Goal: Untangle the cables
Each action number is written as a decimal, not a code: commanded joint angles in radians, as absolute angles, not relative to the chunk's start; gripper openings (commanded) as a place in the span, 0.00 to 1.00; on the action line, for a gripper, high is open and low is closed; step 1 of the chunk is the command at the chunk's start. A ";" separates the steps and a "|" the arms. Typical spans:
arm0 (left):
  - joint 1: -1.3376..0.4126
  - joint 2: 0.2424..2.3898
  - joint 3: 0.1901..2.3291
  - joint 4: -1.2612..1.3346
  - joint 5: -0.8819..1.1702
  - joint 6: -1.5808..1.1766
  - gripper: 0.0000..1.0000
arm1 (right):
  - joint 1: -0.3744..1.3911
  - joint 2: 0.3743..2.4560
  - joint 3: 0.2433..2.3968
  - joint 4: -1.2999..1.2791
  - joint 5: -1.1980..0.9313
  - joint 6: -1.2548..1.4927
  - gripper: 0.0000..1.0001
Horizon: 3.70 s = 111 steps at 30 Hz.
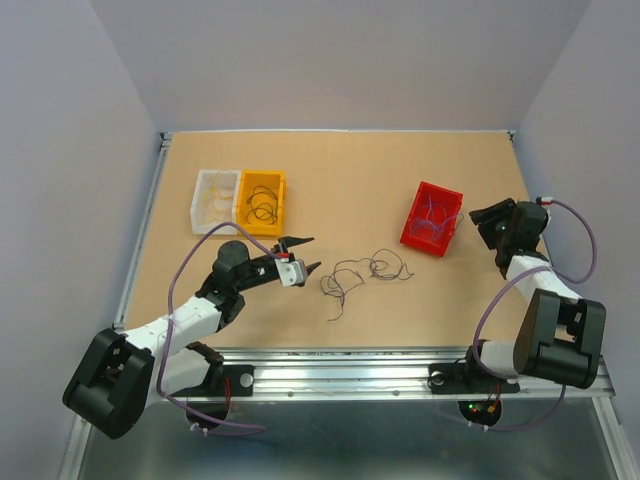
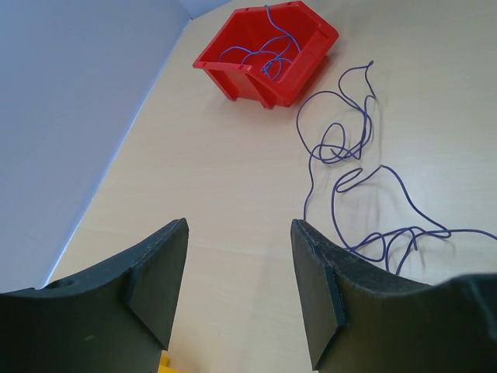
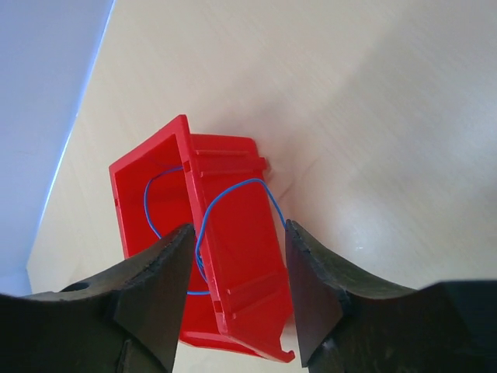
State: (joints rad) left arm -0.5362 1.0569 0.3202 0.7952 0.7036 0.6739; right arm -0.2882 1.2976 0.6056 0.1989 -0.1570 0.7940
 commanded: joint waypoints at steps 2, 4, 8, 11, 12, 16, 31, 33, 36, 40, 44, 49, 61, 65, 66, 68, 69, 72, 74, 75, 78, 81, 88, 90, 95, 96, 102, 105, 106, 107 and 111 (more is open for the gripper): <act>-0.535 1.037 0.327 0.825 0.726 0.690 0.66 | -0.291 1.370 0.588 0.336 -0.224 0.801 0.53; -0.535 1.038 0.327 0.825 0.727 0.692 0.66 | -0.291 1.397 0.584 0.368 -0.235 0.802 0.53; -0.535 1.045 0.330 0.824 0.729 0.692 0.66 | -0.290 1.454 0.560 0.432 -0.259 0.799 0.52; -0.535 1.045 0.330 0.822 0.730 0.692 0.66 | -0.290 1.470 0.551 0.457 -0.261 0.796 0.53; -0.535 1.048 0.330 0.822 0.733 0.692 0.66 | -0.290 1.479 0.552 0.460 -0.262 0.795 0.53; -0.535 1.051 0.331 0.821 0.735 0.695 0.66 | -0.278 1.511 0.568 0.469 -0.259 0.792 0.53; -0.535 1.052 0.330 0.818 0.745 0.704 0.66 | -0.219 1.690 0.640 0.548 -0.218 0.796 0.32; -0.535 1.054 0.330 0.818 0.746 0.706 0.66 | -0.218 1.698 0.640 0.560 -0.212 0.796 0.19; -0.534 1.054 0.330 0.818 0.747 0.704 0.66 | -0.213 1.677 0.623 0.563 -0.187 0.795 0.01; -0.535 1.055 0.331 0.818 0.746 0.706 0.66 | -0.210 1.556 0.588 0.513 -0.121 0.770 0.01; -0.535 1.057 0.333 0.816 0.745 0.704 0.66 | -0.190 1.458 0.607 0.407 -0.019 0.732 0.01; -0.535 1.058 0.333 0.816 0.742 0.703 0.66 | -0.066 1.391 0.701 0.244 0.153 0.646 0.00; -0.535 1.068 0.342 0.811 0.739 0.695 0.66 | 0.158 1.465 0.893 0.038 0.453 0.535 0.01; -0.534 1.066 0.342 0.810 0.739 0.696 0.66 | 0.184 1.552 0.951 -0.003 0.454 0.532 0.02; -0.537 1.066 0.341 0.808 0.738 0.695 0.66 | 0.193 1.595 0.984 -0.040 0.495 0.535 0.02; -0.538 1.068 0.344 0.808 0.721 0.695 0.68 | 0.224 1.658 1.035 -0.112 0.541 0.537 0.04; -0.543 1.069 0.350 0.808 0.707 0.689 0.68 | 0.227 1.724 1.087 -0.136 0.564 0.541 0.05; -0.563 1.072 0.360 0.805 0.643 0.672 0.69 | 0.235 1.784 1.114 -0.167 0.565 0.551 0.06; -0.581 1.069 0.364 0.804 0.592 0.664 0.71 | 0.238 1.793 1.118 -0.167 0.563 0.560 0.11; -0.589 1.068 0.367 0.804 0.571 0.658 0.72 | 0.236 1.795 1.120 -0.169 0.561 0.558 0.18; -0.618 1.084 0.405 0.779 0.493 0.614 0.78 | 0.239 1.760 1.115 -0.167 0.569 0.549 0.37; -0.655 1.121 0.459 0.715 0.431 0.588 0.80 | 0.239 1.668 1.098 -0.169 0.569 0.540 0.46; -0.790 1.265 0.566 0.598 0.244 0.588 0.81 | 0.241 1.519 1.086 -0.186 0.514 0.494 0.64; -0.819 1.313 0.601 0.559 0.213 0.595 0.81 | 0.241 1.503 1.088 -0.184 0.483 0.489 0.67; -0.874 1.431 0.695 0.425 0.152 0.589 0.82 | 0.242 1.482 1.054 -0.157 0.425 0.483 0.70; -0.876 1.452 0.715 0.395 0.153 0.586 0.82 | 0.242 1.471 1.034 -0.140 0.416 0.480 0.70; -0.879 1.558 0.845 0.253 0.222 0.554 0.83 | 0.242 1.367 0.902 -0.066 0.385 0.451 0.73; -0.879 1.562 0.870 0.218 0.227 0.535 0.83 | 0.244 1.287 0.832 -0.020 0.354 0.453 0.77; -0.879 1.554 0.868 0.216 0.230 0.534 0.83 | 0.244 1.273 0.818 -0.012 0.351 0.454 0.78; -0.879 1.542 0.864 0.222 0.226 0.523 0.83 | 0.244 1.260 0.807 -0.008 0.347 0.456 0.79; -0.876 1.455 0.836 0.232 0.280 0.503 0.84 | 0.244 1.227 0.772 -0.008 0.315 0.460 0.80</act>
State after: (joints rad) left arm -0.8753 1.5623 0.8272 0.2337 0.2115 0.5388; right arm 0.2371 1.2560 0.8051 -0.0826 0.3557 0.4671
